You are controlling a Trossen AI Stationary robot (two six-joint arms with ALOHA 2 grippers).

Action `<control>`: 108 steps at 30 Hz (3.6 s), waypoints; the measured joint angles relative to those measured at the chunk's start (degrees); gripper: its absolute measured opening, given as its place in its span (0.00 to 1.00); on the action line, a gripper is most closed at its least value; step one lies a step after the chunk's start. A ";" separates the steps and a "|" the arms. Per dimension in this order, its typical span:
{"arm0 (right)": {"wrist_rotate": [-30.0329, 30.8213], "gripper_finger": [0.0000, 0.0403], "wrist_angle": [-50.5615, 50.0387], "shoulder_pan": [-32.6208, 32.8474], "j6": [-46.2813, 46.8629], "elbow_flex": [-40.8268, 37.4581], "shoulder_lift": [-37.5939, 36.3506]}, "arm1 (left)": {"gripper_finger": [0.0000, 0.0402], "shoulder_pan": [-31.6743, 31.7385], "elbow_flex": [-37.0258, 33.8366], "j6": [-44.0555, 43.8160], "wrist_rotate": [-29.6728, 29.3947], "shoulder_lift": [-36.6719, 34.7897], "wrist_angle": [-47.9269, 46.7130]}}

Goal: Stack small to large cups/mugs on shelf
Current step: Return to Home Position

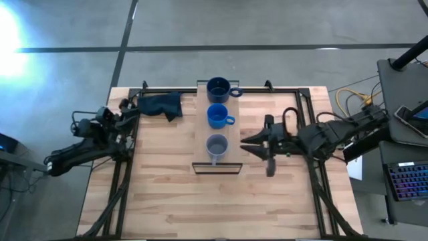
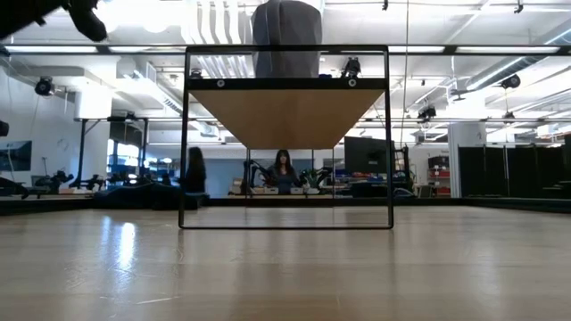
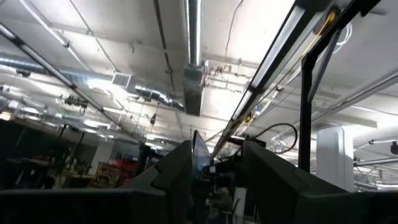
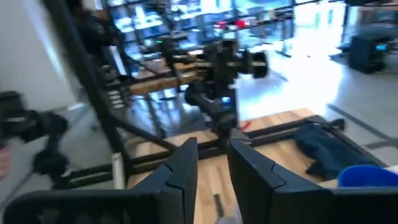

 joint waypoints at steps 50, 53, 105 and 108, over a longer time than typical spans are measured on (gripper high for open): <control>-5.51 0.20 19.83 -4.08 -9.72 -73.45 -67.09 | 0.32 1.14 -11.08 1.29 -6.36 -2.91 -29.86; -1.79 0.20 13.95 -4.13 -8.38 -73.61 -68.22 | 0.32 1.14 -11.04 1.04 -8.48 -2.38 -30.73; -0.40 0.20 13.89 -4.32 -0.34 -73.56 -65.33 | 0.32 1.12 -11.35 11.42 -8.72 -1.52 -29.04; -0.40 0.20 13.89 -4.32 -0.34 -73.56 -65.33 | 0.32 1.12 -11.35 11.42 -8.71 -1.58 -29.02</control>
